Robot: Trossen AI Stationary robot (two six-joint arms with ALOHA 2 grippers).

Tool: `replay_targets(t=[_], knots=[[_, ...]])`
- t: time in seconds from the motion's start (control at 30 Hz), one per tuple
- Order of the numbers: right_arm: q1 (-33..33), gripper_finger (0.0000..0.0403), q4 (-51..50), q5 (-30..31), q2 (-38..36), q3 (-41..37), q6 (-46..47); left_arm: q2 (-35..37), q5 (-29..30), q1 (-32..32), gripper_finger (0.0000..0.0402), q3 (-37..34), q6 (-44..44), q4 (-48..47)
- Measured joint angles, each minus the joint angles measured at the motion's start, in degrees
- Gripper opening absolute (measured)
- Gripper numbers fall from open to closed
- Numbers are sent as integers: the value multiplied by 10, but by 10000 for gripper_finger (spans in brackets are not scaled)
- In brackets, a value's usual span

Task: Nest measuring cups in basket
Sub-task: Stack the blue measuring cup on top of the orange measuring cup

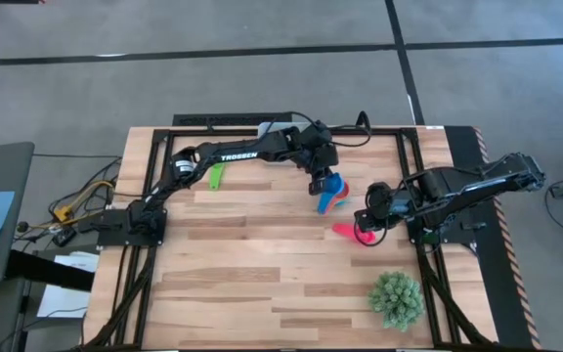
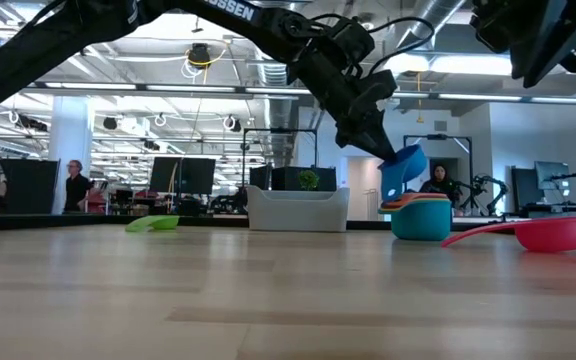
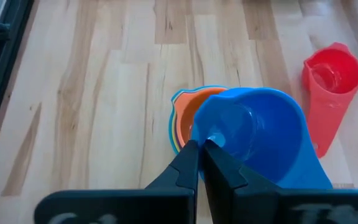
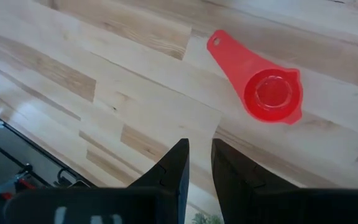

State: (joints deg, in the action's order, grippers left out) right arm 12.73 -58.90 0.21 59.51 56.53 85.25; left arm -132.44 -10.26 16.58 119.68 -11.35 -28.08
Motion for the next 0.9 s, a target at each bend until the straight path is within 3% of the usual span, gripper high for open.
replay_targets(t=[0.63,0.9], knots=[[0,95,6,7,0,0,33,0,-5,-1,0,0,-32,33],[0,138,6,14,0,0,43,0,-15,-3,5,0,-41,35]])
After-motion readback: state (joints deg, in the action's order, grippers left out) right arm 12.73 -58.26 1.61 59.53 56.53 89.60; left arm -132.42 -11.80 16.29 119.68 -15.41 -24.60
